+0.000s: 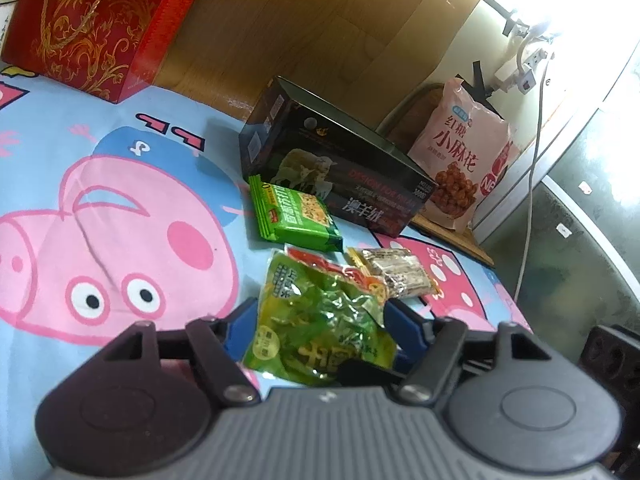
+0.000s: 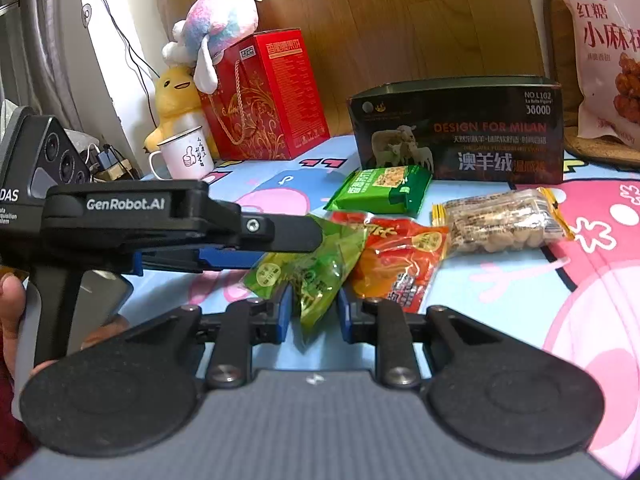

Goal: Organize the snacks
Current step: 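Grasp the clear green pastry packet with the left gripper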

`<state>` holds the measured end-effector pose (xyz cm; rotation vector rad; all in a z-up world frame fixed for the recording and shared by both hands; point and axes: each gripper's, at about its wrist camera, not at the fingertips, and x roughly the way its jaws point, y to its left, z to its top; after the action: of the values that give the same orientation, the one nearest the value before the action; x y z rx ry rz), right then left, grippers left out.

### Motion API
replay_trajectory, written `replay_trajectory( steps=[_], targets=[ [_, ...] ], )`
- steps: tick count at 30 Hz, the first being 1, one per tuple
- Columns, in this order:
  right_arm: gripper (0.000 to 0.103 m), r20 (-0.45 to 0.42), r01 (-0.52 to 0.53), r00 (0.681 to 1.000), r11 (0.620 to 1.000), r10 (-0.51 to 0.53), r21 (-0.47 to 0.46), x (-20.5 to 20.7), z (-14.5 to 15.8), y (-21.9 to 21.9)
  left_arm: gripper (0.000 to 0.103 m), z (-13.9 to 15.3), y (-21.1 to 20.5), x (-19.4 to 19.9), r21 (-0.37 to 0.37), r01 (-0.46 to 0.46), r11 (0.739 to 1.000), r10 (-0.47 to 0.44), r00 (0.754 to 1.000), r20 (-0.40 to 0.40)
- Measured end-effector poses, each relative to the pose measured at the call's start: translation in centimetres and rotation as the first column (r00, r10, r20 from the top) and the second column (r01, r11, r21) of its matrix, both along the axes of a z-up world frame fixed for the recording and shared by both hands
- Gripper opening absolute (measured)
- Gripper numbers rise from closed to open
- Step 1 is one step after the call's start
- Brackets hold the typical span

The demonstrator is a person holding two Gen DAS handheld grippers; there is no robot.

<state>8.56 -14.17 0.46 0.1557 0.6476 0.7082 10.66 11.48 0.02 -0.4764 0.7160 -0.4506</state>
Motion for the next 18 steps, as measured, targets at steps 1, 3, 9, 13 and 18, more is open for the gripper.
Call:
replay_trajectory(
  steps=[1,3,9,13,18],
  targets=[
    [0.027,-0.007,-0.010,1.000,1.000,0.010,0.004,0.06,-0.05,0.00,0.069,-0.02,0.00,-0.02,-0.002,-0.002,1.000,0.002,1.000,0.001],
    [0.027,-0.009,-0.020,1.000,1.000,0.020,0.000,0.02,-0.06,0.17,0.069,-0.05,0.01,-0.06,-0.006,-0.004,1.000,0.004,1.000,0.003],
    [0.027,-0.025,-0.009,1.000,1.000,0.010,0.024,0.22,-0.16,0.05,0.069,-0.32,0.31,-0.12,-0.036,-0.009,0.999,0.009,1.000,0.008],
    [0.030,-0.028,-0.018,0.999,0.999,0.019,0.029,0.16,-0.18,0.09,0.069,-0.21,-0.02,-0.04,-0.021,-0.008,1.000,0.009,1.000,0.015],
    [0.031,-0.030,-0.029,0.999,0.999,0.030,0.030,0.13,-0.23,0.12,0.062,-0.37,0.68,-0.04,-0.051,-0.040,0.998,0.040,0.999,-0.004]
  ],
)
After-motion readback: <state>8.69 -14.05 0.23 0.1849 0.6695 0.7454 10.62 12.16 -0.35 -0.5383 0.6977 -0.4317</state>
